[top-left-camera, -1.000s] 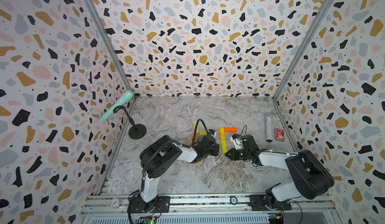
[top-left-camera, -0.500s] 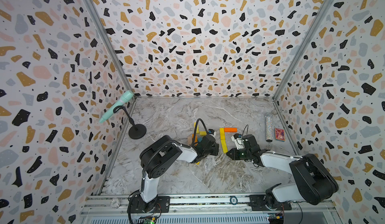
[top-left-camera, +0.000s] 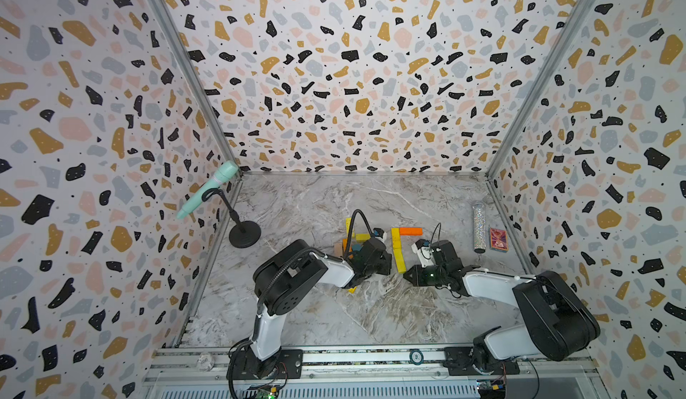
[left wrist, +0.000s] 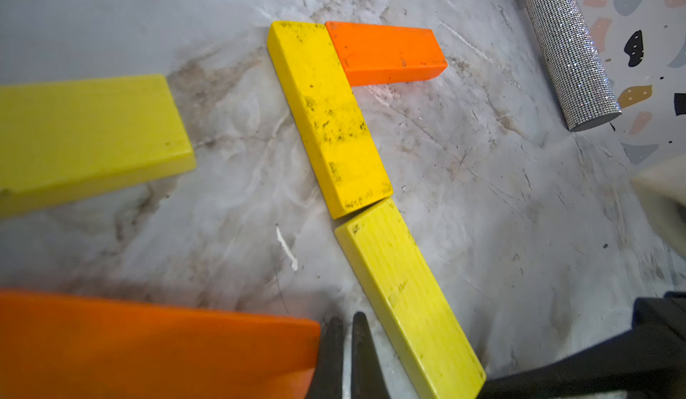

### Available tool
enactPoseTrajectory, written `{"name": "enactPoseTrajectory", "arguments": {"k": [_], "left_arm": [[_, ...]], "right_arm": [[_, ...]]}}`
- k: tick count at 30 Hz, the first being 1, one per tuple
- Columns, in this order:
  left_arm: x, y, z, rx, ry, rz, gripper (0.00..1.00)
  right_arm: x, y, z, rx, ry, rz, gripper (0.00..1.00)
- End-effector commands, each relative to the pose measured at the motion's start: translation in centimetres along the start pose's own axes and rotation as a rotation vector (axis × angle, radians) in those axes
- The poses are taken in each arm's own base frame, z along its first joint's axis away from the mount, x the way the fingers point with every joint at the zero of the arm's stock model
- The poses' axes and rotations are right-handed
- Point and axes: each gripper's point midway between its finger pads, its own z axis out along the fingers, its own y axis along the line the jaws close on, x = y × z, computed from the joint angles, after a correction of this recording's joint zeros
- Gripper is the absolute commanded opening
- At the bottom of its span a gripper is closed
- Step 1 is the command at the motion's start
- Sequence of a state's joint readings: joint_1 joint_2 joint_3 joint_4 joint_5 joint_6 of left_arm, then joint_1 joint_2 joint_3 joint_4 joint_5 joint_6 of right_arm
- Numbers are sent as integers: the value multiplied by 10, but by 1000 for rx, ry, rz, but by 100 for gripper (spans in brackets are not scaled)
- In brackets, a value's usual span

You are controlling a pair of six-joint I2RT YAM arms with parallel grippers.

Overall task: Assemble the number 6 with building blocks
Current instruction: Assemble the building block at the center of the board.

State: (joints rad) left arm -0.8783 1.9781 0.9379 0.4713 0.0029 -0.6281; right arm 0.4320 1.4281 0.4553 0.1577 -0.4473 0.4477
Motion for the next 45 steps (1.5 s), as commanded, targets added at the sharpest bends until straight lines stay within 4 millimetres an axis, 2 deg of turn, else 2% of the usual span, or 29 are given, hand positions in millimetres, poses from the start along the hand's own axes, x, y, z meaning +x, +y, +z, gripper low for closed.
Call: {"name": "enactPoseTrajectory", "arguments": {"k": [1,6,9,18,24,45], "left_arm": [[-8,-4,5,-1,-18,23,0],[-8,4,6,-20,-14,11,0],[-9,8,5,-26,-15,4,0],[-9,12,3,-35,-14,7,0],[-8,13,4,-38,-11,9,0],[-5,8,8,-3,-5,-3,0]], "right_arm": [[5,-2,2,3,17,6,13],[3,7,7,-14,34,-16,13],[-1,10,-1,-12,9,-19,13],[-12,-12,-30,33,-78,22,10],[-22,-11,-19,9,-54,1,9],[-18,-14,-1,-2,-18,11,9]]}}
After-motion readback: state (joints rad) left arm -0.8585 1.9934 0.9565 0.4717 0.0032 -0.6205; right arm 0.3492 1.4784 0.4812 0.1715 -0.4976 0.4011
